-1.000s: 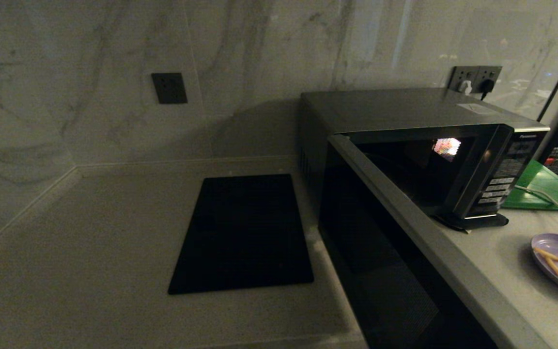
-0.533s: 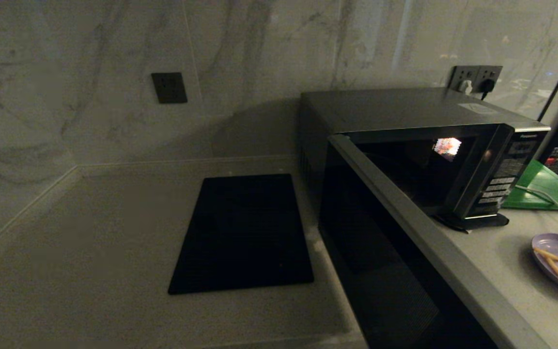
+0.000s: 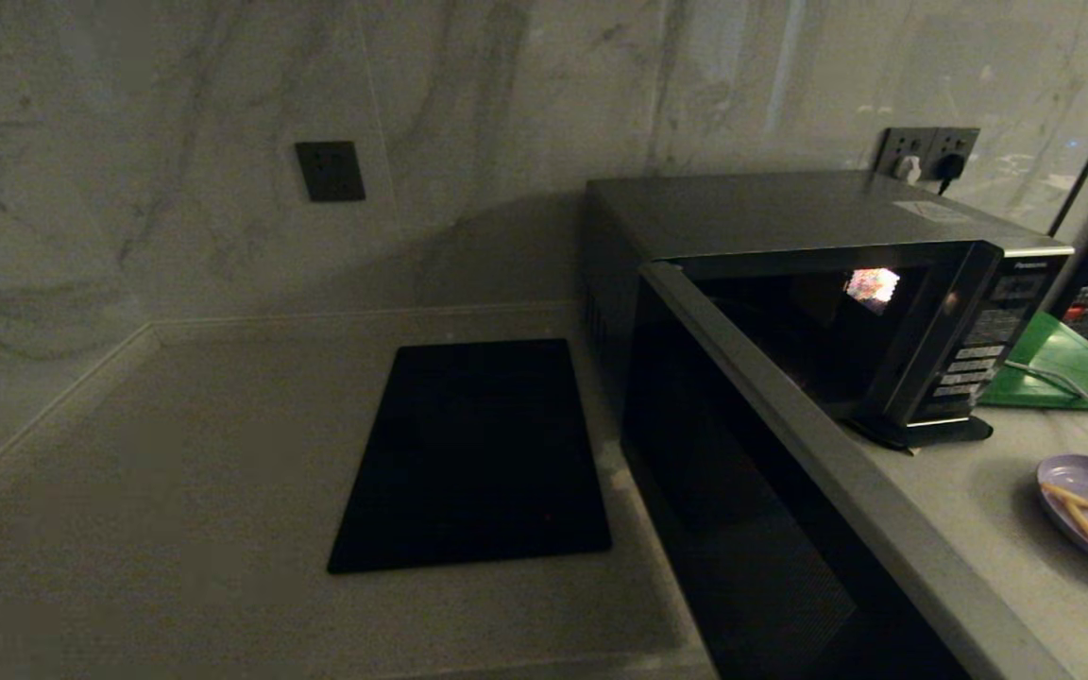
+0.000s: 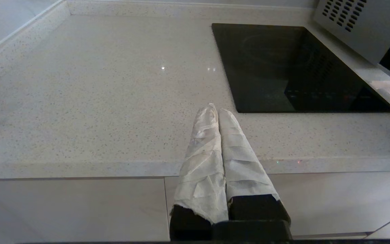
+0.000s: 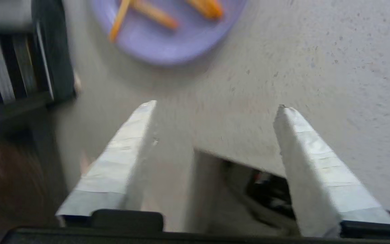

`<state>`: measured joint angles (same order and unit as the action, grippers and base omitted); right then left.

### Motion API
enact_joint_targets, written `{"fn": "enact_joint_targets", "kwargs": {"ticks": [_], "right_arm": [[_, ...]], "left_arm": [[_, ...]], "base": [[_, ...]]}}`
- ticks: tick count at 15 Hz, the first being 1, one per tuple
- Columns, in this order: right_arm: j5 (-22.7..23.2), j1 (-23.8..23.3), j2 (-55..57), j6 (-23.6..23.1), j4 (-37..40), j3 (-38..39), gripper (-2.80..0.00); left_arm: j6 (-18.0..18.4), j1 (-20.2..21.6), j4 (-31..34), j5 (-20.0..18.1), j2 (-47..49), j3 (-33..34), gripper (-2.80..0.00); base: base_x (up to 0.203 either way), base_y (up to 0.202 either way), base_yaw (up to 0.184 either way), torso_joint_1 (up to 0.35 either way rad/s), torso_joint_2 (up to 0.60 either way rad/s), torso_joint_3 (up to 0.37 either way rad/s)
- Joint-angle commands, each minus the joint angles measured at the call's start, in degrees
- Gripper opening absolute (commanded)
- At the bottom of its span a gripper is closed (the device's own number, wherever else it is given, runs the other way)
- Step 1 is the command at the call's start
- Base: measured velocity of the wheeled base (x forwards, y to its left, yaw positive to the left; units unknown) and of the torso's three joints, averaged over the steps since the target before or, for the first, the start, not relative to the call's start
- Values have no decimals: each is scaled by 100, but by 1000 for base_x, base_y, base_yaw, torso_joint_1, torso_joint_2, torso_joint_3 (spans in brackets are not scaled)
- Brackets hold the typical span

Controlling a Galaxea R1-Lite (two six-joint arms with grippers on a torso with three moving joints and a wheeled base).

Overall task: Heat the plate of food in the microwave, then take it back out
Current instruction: Put the plate in the microwave oven

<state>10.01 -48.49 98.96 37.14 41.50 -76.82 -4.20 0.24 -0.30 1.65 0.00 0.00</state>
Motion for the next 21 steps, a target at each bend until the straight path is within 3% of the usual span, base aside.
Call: {"fn": "enact_joint_targets", "kwargs": {"ticks": [1,3,6,7,13,21], "right_arm": [[-41,-47,456,219,-54,-120,0],[-231,-43,587,339,-47,-224,0],[-1108,118,960,725,-44,-471,0],[-1208,188,1089,813,-45,-546,0],[-1409,543,1760,1254,-51,-619,0],[-1756,560,2245,1709,-55,-1019,0]], "left_arm": [[-2,2,-5,2,9,0,-280],[-2,2,-5,2,0,0,-280],[-2,2,-5,2,7,0,-280],[-2,2,-5,2,9,0,-280],[-2,2,-5,2,9,0,-280],[-2,2,-5,2,9,0,-280]], "base": [[0,0,0,0,0,0],[0,0,0,0,0,0],[0,0,0,0,0,0],[0,0,0,0,0,0],[0,0,0,0,0,0],[0,0,0,0,0,0]]}}
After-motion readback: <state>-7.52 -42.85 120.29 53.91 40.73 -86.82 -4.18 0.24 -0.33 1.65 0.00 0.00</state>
